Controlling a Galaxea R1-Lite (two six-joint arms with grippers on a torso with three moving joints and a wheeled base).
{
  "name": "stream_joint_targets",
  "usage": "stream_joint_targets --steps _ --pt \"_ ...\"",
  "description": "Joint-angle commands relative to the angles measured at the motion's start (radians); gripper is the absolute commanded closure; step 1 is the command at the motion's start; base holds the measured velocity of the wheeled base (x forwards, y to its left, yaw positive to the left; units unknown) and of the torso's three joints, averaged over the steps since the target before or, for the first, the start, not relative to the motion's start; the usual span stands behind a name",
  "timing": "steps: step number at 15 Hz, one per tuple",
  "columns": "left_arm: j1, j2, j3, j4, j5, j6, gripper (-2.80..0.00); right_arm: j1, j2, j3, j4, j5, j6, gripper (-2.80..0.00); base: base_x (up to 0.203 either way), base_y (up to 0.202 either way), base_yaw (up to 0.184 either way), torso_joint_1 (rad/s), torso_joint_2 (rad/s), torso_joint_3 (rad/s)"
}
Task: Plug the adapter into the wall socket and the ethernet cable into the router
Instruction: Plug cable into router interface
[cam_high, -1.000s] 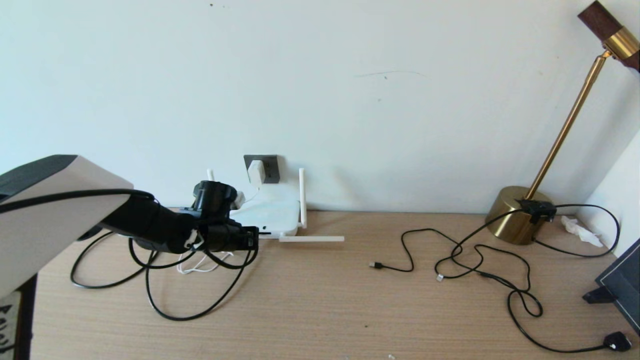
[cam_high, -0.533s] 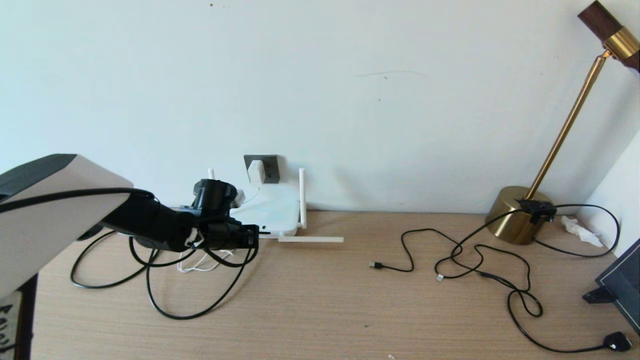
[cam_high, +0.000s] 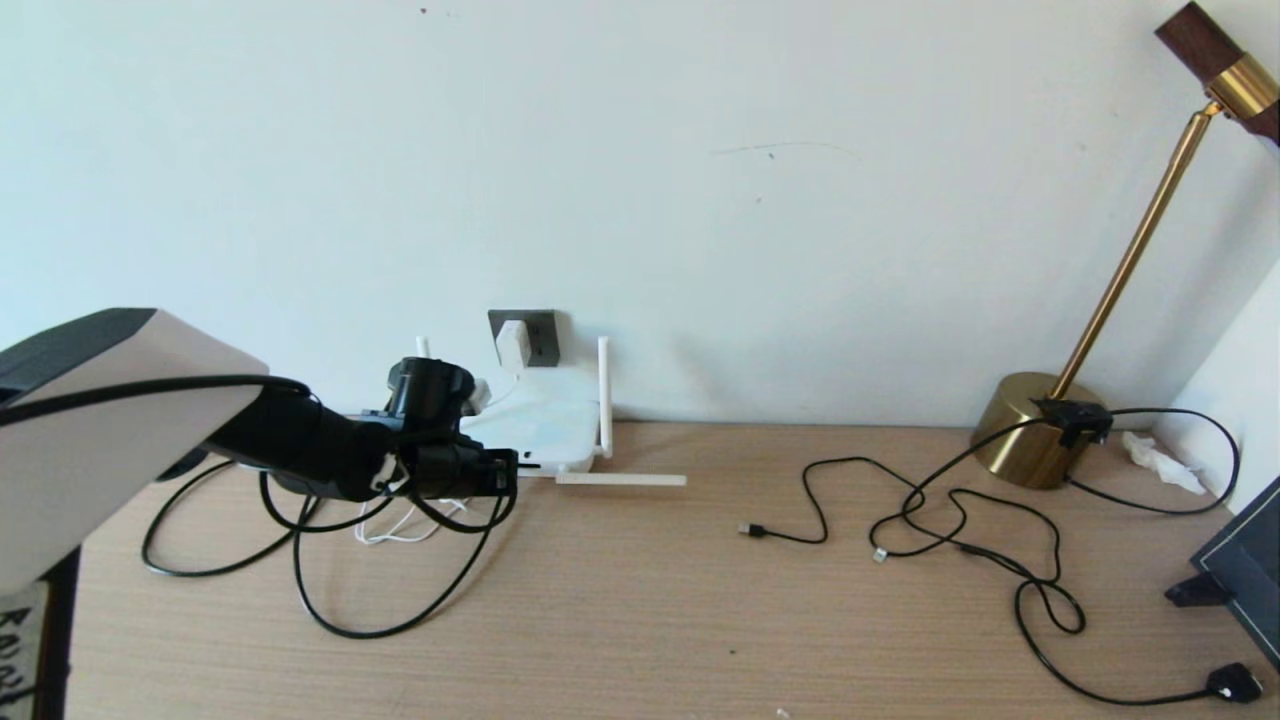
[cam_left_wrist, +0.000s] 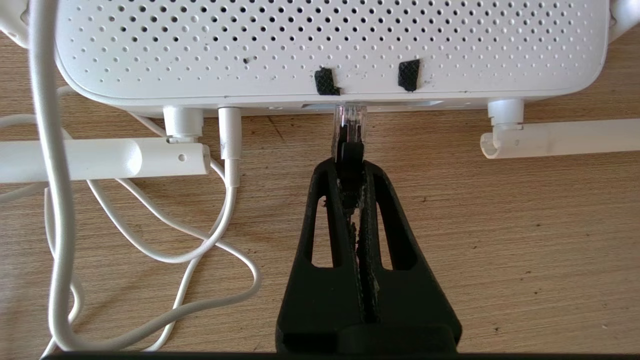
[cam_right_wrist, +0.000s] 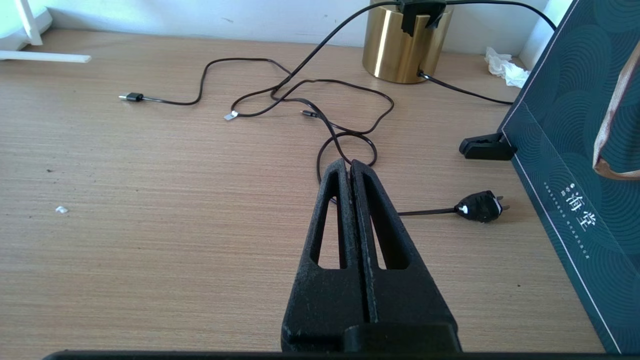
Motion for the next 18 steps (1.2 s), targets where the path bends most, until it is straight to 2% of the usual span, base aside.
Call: stream_joint_targets --steps 1,18 --pt "0.011 0.001 0.003 -0.001 0.002 0.0 0.0 0.0 0.002 0.0 0.0 0.0 0.0 0.0 0.0 0.0 0.0 0.0 0.0 0.0" --pt "0.014 0.007 -0.014 -0.001 0.002 0.0 0.0 0.0 0.002 0.0 0.0 0.0 0.0 0.0 0.0 0.0 0.0 0.0 0.0 0.0"
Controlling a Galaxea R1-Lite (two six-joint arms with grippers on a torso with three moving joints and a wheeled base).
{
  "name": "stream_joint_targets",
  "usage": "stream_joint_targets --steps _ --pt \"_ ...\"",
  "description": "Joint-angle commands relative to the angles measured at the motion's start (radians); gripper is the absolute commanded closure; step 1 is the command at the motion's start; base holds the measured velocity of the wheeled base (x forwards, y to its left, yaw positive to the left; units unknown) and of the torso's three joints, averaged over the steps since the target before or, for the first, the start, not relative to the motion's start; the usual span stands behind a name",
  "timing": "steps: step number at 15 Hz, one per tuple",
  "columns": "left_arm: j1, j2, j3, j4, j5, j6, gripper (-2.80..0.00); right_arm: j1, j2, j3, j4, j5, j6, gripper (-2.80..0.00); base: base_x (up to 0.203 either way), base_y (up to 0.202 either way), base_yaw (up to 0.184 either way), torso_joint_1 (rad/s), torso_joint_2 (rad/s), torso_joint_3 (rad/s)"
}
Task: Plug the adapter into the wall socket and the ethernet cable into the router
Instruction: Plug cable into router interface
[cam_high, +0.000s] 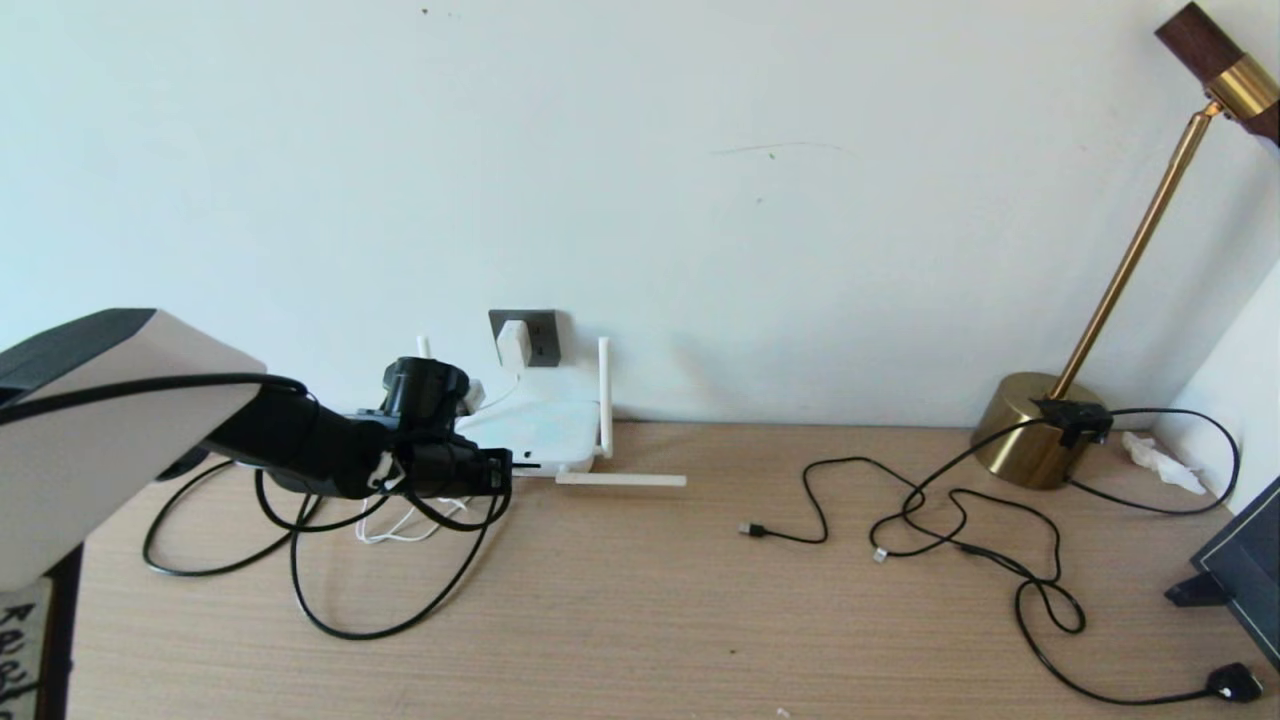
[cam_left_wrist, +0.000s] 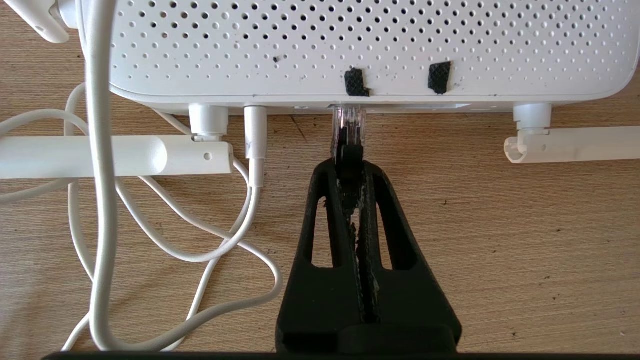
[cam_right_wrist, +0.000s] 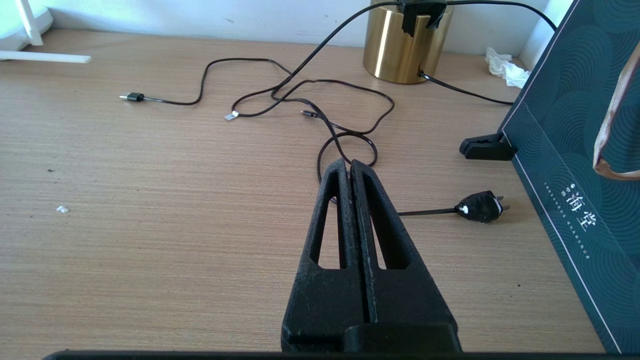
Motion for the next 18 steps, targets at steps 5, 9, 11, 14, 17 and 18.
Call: stream_joint_targets --steps 5,9,11,14,17,18 --pt "-0.004 0.003 -0.011 -0.008 0.0 -0.001 0.0 0.0 0.002 0.0 0.0 0.0 0.0 0.0 0.0 0.0 0.0 0.0 0.0 0.0" --pt "-0.005 0.003 -0.011 -0.008 0.0 -0.003 0.0 0.0 0.002 0.0 0.0 -0.001 -0.001 0.0 0.0 0.0 0.0 0.0 0.0 0.0" --pt "-0.005 0.003 -0.011 -0.008 0.0 -0.003 0.0 0.0 0.002 0.0 0.0 -0.001 -0.001 0.0 0.0 0.0 0.0 0.0 0.0 0.0" --pt "-0.005 0.001 -0.008 -0.009 0.0 -0.003 0.0 0.0 0.002 0.0 0.0 0.0 -0.001 0.0 0.0 0.0 0.0 0.0 0.0 0.0" --pt "-0.006 -0.002 -0.005 -0.009 -0.001 -0.003 0.0 0.0 0.002 0.0 0.0 0.0 0.0 0.0 0.0 0.0 0.0 0.0 0.0 0.0" --pt "-0.006 -0.002 0.001 -0.009 0.0 -0.003 0.0 0.0 0.001 0.0 0.0 -0.001 -0.001 0.0 0.0 0.0 0.0 0.0 0.0 0.0"
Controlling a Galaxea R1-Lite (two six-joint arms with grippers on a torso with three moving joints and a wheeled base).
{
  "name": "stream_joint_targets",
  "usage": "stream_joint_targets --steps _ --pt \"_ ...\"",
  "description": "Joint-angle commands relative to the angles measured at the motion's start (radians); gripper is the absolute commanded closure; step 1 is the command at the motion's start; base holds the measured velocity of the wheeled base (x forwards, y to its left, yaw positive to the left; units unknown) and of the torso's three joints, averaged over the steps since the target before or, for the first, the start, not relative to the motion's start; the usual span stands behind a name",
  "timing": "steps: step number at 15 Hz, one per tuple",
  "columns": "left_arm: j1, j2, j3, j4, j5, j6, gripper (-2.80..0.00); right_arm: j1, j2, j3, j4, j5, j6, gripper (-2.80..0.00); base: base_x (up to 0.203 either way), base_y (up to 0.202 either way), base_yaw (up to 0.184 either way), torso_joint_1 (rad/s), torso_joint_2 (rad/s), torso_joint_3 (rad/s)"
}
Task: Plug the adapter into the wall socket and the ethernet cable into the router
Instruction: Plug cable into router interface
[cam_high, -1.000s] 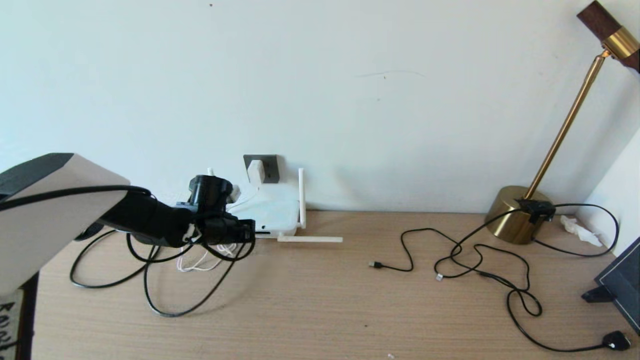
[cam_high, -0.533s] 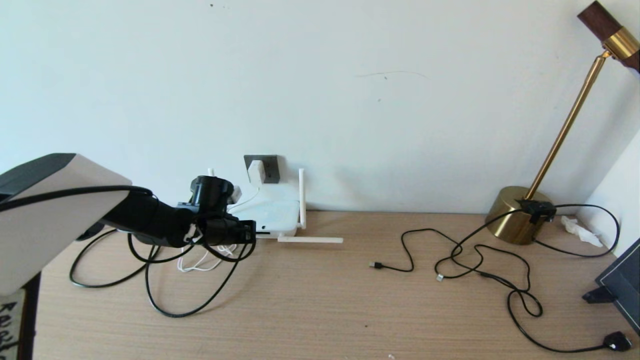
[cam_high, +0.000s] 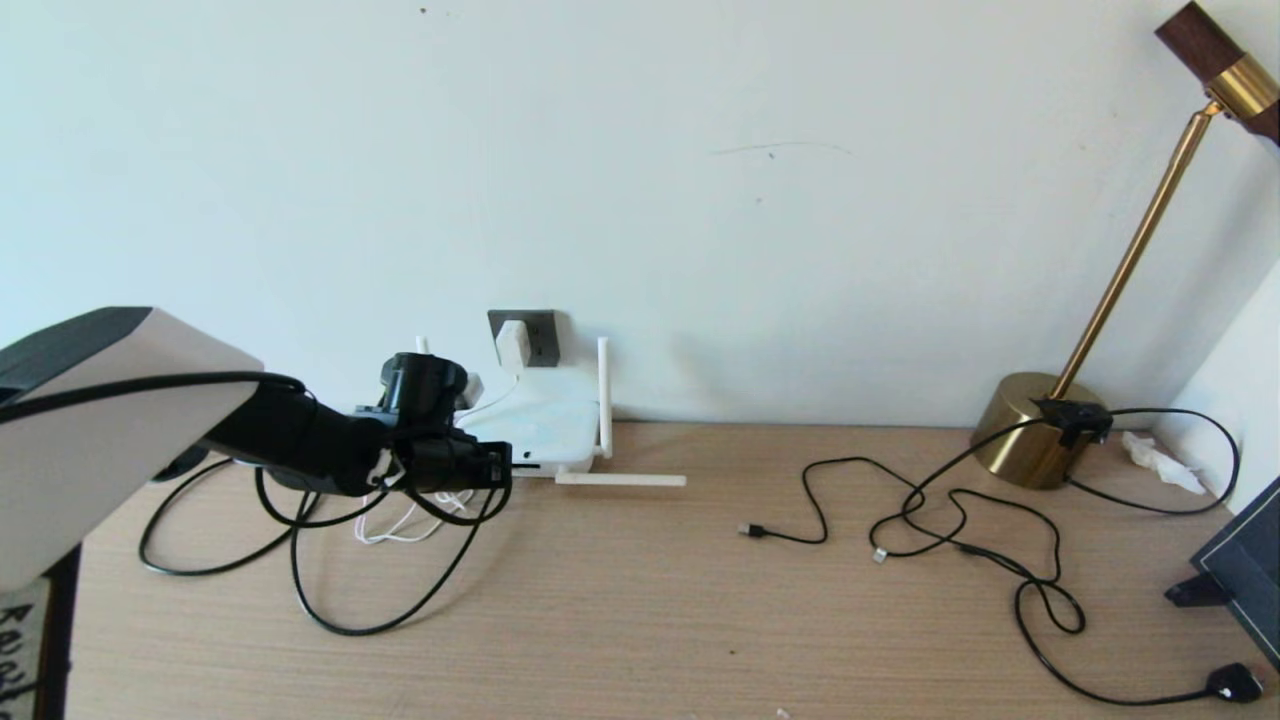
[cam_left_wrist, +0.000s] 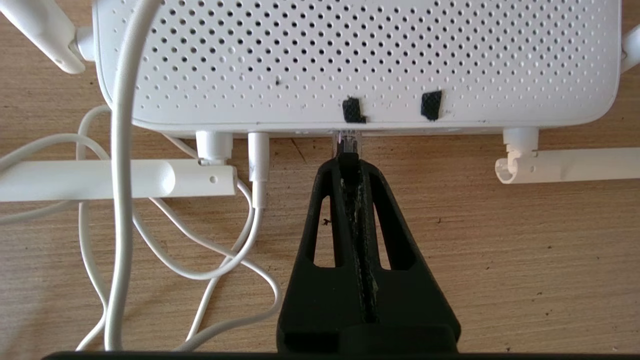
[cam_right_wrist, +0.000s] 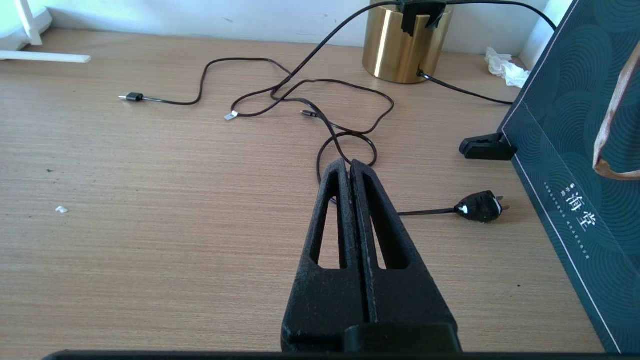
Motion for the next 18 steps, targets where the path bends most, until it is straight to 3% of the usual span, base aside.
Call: stream_joint_targets --steps 1,18 --pt "0.0 -0.007 0.017 -0.002 -0.001 -0.002 0.0 0.0 0.001 0.0 0.0 0.0 0.0 0.0 0.0 0.0 0.0 0.0 0.0 0.0" --pt "0.0 -0.021 0.031 -0.004 0.001 -0.003 0.0 0.0 0.002 0.0 0.0 0.001 -0.001 0.0 0.0 0.0 0.0 0.0 0.0 0.0"
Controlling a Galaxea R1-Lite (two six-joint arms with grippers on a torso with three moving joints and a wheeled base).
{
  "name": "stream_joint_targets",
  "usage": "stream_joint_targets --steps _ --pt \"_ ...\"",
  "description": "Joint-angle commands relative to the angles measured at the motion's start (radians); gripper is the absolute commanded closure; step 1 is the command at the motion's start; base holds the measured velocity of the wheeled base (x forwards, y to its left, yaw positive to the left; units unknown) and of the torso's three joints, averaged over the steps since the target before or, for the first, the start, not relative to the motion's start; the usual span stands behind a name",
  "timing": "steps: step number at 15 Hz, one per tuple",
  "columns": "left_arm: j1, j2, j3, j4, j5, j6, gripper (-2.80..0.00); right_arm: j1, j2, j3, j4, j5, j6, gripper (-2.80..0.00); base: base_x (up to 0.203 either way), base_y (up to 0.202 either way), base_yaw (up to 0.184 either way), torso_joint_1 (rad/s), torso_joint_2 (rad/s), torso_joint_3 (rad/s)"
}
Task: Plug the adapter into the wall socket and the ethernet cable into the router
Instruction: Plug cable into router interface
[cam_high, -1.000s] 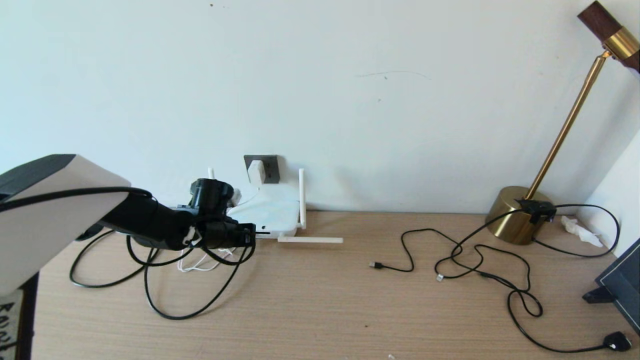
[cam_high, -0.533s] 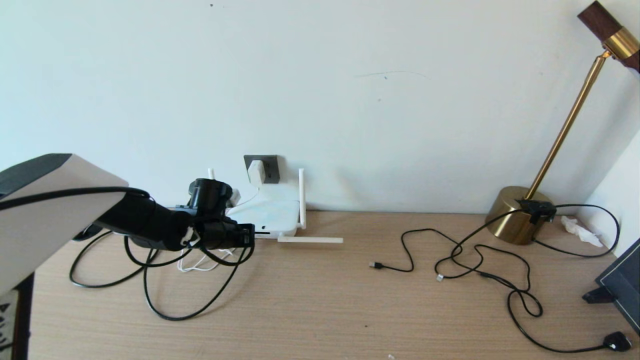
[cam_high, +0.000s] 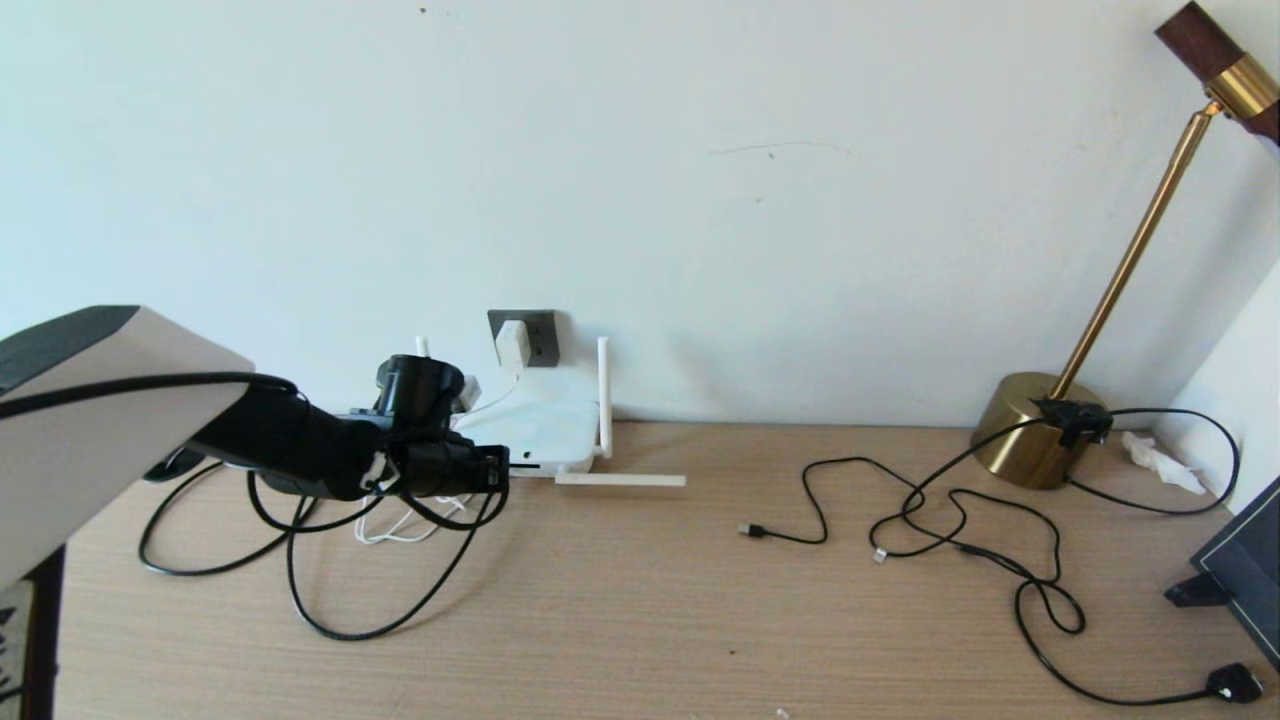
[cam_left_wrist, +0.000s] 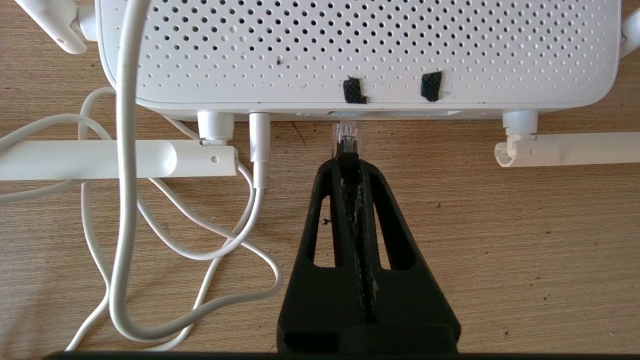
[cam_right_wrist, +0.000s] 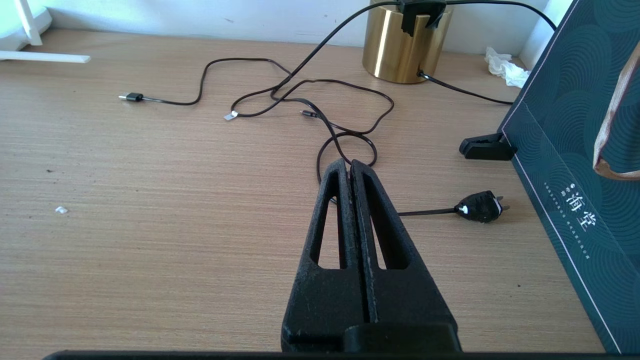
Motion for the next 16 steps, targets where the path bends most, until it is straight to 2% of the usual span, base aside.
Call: stream_joint_targets --steps 1,10,13,16 --pt "0.0 0.001 -0.002 -0.002 0.001 -0.001 0.0 0.0 0.002 0.0 0.0 -0.001 -0.001 0.0 0.0 0.0 0.0 0.0 0.0 0.0" --pt "-0.002 0.009 -0.01 -0.002 0.0 -0.001 0.0 0.0 0.002 0.0 0.0 0.001 0.0 0.0 0.0 0.0 0.0 0.0 0.0 0.0" --pt "-0.002 -0.045 0.067 -0.002 -0.006 -0.001 0.0 0.0 0.002 0.0 0.0 -0.001 -0.002 0.0 0.0 0.0 0.0 0.0 0.0 0.0" --pt "-0.002 -0.131 0.202 -0.005 -0.032 0.0 0.0 0.0 0.002 0.0 0.0 -0.001 -0.002 0.0 0.0 0.0 0.0 0.0 0.0 0.0"
